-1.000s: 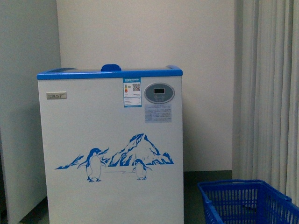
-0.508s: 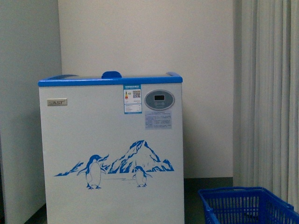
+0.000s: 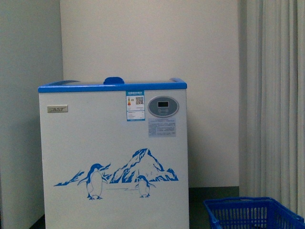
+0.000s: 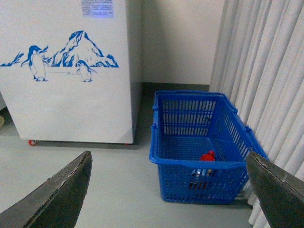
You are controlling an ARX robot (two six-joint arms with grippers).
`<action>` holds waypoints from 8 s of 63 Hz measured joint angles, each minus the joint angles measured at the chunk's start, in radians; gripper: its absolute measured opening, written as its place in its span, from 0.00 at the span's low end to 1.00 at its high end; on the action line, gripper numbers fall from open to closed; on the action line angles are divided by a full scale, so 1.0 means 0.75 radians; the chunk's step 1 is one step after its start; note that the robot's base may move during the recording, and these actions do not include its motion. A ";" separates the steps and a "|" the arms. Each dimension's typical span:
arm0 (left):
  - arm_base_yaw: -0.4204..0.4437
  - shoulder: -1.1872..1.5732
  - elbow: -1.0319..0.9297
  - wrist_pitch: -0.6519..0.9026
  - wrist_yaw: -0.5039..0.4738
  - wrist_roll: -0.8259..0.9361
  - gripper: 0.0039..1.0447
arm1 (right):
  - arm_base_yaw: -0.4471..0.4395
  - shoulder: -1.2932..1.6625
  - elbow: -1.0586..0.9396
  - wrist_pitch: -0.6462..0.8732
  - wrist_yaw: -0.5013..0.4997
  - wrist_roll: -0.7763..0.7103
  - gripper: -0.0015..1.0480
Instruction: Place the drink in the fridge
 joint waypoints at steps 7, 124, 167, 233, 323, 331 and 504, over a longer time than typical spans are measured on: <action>0.000 0.000 0.000 0.000 0.001 0.000 0.92 | 0.000 0.000 0.000 0.000 0.000 -0.001 0.93; 0.000 0.001 0.000 -0.001 0.001 0.000 0.92 | -0.661 1.580 0.471 0.291 0.048 0.054 0.93; 0.000 0.001 0.000 -0.001 0.001 0.000 0.92 | -0.615 3.537 1.288 0.710 0.146 0.158 0.93; 0.000 0.001 0.000 -0.001 0.001 -0.001 0.92 | -0.662 3.972 1.589 0.727 0.129 0.141 0.63; 0.000 0.001 0.000 -0.001 0.001 0.000 0.92 | 0.332 0.715 0.610 0.496 0.718 -0.288 0.39; 0.000 0.001 0.000 -0.001 0.001 0.000 0.92 | 0.527 0.519 0.509 0.591 0.934 -0.432 0.39; 0.000 0.000 0.000 -0.001 0.001 -0.001 0.92 | 0.348 0.351 0.332 0.282 0.734 0.060 0.39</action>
